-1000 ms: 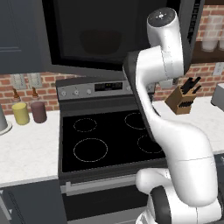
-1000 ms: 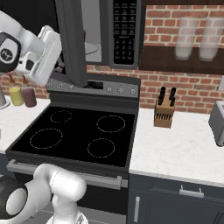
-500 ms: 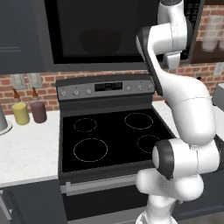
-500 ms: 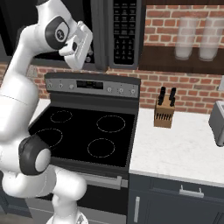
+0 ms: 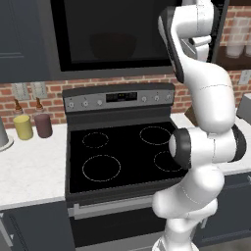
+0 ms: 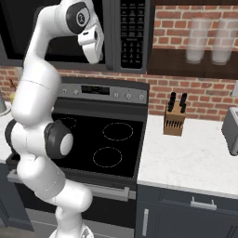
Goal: Open the microwave, place the bowl with waffle inside the microwave, then close the microwave door and turn it on.
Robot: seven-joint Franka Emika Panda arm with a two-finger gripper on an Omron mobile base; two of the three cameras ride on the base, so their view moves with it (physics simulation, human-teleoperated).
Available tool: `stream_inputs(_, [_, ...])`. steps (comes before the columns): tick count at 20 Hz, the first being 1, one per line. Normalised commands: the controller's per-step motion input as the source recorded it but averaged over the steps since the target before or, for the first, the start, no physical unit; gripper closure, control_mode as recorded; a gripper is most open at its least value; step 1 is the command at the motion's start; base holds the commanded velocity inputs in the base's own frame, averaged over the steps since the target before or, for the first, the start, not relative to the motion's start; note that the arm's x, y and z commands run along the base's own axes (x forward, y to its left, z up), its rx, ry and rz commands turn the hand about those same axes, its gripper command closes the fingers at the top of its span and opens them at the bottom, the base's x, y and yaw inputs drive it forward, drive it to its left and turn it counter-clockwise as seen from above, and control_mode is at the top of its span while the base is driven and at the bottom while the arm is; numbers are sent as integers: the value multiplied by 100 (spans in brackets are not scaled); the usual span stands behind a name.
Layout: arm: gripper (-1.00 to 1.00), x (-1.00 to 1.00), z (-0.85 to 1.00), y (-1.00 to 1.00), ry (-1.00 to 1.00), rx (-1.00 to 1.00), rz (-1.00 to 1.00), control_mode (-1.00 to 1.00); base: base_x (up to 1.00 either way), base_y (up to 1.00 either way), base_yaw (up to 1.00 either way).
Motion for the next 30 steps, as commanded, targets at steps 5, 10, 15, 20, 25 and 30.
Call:
stream_inputs(5, [100,100,-97,0,9,-10,15,-100,0,0,0])
stream_inputs(10, [100,21,-100,40,-26,-30,27,-100,0,0,0])
stream_inputs(15, [100,-23,-100,25,-38,-17,28,-100,0,0,0])
stream_inputs(20, [100,-81,-25,-3,-18,6,22,-100,0,0,0])
stream_inputs(25, [100,-100,15,-31,-17,21,19,-100,0,0,0])
stream_inputs(30, [100,-79,49,-39,-13,24,13,-100,0,0,0])
